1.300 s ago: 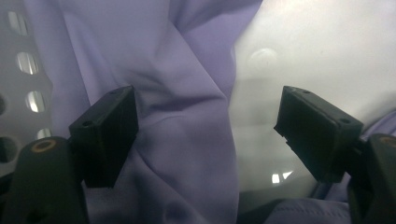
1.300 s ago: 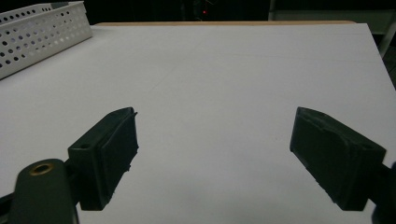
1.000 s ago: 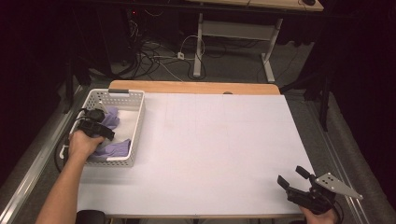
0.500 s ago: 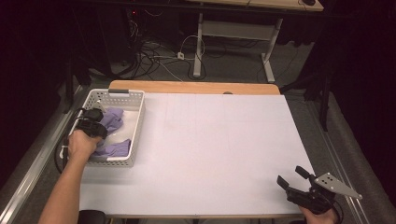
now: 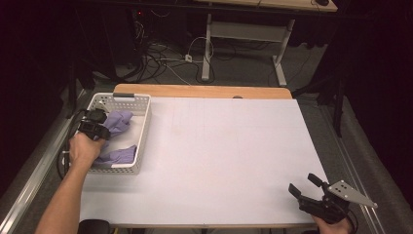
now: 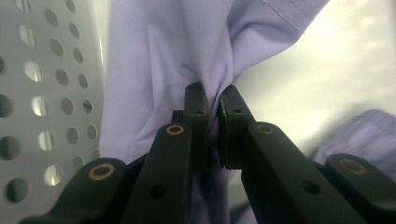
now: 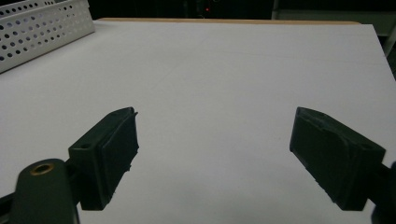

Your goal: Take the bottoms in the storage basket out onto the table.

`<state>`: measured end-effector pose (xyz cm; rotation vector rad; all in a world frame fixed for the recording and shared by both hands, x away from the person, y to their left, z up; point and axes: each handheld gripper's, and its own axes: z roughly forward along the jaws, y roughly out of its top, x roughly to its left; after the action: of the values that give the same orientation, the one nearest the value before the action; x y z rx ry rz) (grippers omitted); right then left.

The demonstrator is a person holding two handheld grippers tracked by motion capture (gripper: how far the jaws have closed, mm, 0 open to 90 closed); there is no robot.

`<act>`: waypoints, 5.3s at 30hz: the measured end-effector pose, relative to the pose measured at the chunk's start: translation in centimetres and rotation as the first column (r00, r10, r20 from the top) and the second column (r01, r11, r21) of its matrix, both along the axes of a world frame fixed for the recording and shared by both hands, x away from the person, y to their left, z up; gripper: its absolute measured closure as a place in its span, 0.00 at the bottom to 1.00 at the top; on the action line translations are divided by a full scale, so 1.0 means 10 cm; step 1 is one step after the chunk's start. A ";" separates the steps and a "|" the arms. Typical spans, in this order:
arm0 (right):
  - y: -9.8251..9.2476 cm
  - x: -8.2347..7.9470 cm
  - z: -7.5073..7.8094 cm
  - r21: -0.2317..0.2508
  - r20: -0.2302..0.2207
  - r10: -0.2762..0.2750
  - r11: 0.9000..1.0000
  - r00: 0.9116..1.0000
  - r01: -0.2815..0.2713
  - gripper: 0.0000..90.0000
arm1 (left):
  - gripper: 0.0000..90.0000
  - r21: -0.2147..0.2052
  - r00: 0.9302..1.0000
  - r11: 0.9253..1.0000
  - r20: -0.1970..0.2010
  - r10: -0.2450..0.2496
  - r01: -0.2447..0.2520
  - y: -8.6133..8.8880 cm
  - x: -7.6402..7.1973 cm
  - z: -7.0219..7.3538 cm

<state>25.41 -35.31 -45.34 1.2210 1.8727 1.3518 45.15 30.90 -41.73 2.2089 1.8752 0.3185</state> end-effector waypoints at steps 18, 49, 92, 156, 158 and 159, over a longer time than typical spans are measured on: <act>-0.01 0.00 0.00 0.005 0.000 -0.004 1.000 1.000 0.004 0.18 | 0.92 -0.080 0.969 0.989 0.226 -0.101 0.121 -0.07 -0.26 0.80; -0.02 0.00 0.00 0.021 0.001 -0.007 1.000 1.000 0.007 0.18 | 0.92 -0.139 0.872 0.949 0.448 -0.196 0.284 -0.32 -0.44 1.76; -0.04 0.00 -0.01 0.034 0.000 -0.005 0.999 1.000 0.005 0.18 | 0.92 -0.200 0.780 0.886 0.580 -0.237 0.418 -0.62 -0.45 2.69; -0.04 0.01 -0.01 0.029 0.002 -0.018 0.999 1.000 0.018 0.18 | 0.91 -0.133 0.673 0.741 0.544 -0.501 0.659 -2.47 0.03 2.11; -0.03 0.01 -0.01 0.023 0.002 -0.014 1.000 1.000 0.014 0.18 | 0.91 -0.120 0.670 0.743 0.544 -0.506 0.659 -2.46 0.03 2.06; -0.03 0.00 -0.01 0.023 0.005 -0.011 1.000 1.000 0.011 0.18 | 0.91 -0.117 0.671 0.745 0.541 -0.507 0.657 -2.45 0.03 2.03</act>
<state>25.46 -35.66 -45.43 1.2362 1.8488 1.3727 45.50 6.42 -21.41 2.1184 0.8103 0.3734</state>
